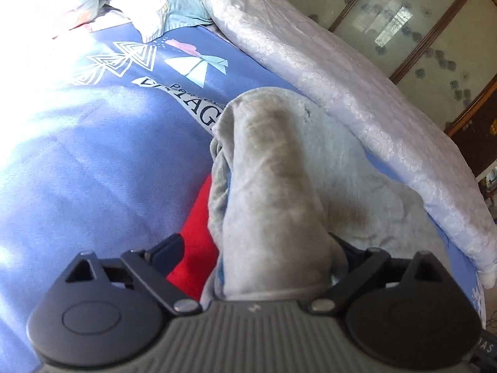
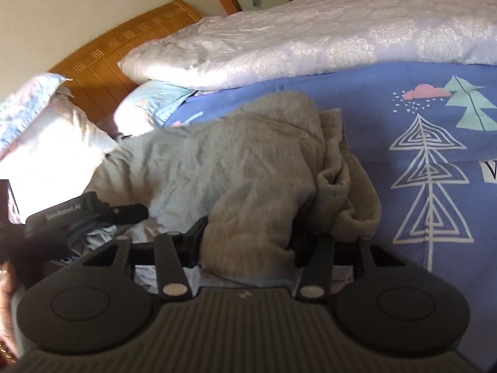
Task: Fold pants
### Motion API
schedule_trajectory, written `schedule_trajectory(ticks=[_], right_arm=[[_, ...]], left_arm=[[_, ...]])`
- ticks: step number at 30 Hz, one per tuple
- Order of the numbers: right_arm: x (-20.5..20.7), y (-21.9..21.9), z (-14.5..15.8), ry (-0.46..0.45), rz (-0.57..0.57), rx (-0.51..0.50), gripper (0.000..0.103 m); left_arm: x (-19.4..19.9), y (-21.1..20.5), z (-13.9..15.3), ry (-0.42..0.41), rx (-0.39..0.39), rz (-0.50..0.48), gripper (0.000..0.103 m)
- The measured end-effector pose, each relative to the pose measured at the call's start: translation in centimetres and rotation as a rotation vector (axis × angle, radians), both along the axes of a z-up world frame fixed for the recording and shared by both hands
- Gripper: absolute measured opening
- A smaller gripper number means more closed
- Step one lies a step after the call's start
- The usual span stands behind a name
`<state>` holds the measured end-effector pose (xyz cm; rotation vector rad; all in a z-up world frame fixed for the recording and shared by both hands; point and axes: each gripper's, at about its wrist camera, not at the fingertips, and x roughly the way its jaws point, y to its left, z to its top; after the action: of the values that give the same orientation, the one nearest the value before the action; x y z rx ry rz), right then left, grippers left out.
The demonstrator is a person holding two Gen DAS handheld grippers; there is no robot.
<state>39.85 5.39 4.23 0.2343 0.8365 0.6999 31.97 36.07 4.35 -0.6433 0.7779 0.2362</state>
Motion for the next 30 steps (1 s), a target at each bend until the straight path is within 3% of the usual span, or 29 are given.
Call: schedule_trajectory(ticks=[1, 4, 8, 11, 17, 22, 27, 30], right_arm=[[-0.6, -0.7, 1.0, -0.011, 0.006, -0.004, 0.059], [-4.8, -3.2, 4.7, -0.129, -0.054, -0.002, 0.068], [-13.2, -8.2, 6.2, -0.085, -0.087, 0.063, 0.068], [-19.7, -10.0, 5.2, 0.005, -0.118, 0.025, 0.068], [-30.7, -11.2, 4.4, 0.050, -0.105, -0.090, 0.069], [-36.5, -12.0, 5.5, -0.020, -0.099, -0.132, 0.073], [-38.1, -12.4, 7.2, -0.110, -0.131, -0.139, 0.085], [-38.7, -13.1, 8.1, -0.129, -0.155, -0.094, 0.089]], left_arm=[[-1.5, -0.1, 1.0, -0.024, 0.006, 0.009, 0.089], [-7.9, -1.3, 4.6, -0.081, 0.065, 0.044, 0.090], [-16.8, -6.4, 7.6, -0.052, 0.216, 0.027, 0.091], [-22.5, -11.9, 7.4, -0.008, 0.282, -0.045, 0.091], [-31.7, -20.5, 5.9, 0.072, 0.350, -0.113, 0.091], [-36.0, -23.3, 6.2, 0.081, 0.364, -0.119, 0.093], [-38.6, -24.9, 8.3, 0.030, 0.453, -0.083, 0.103], [-39.8, -25.7, 9.1, 0.014, 0.492, -0.087, 0.103]])
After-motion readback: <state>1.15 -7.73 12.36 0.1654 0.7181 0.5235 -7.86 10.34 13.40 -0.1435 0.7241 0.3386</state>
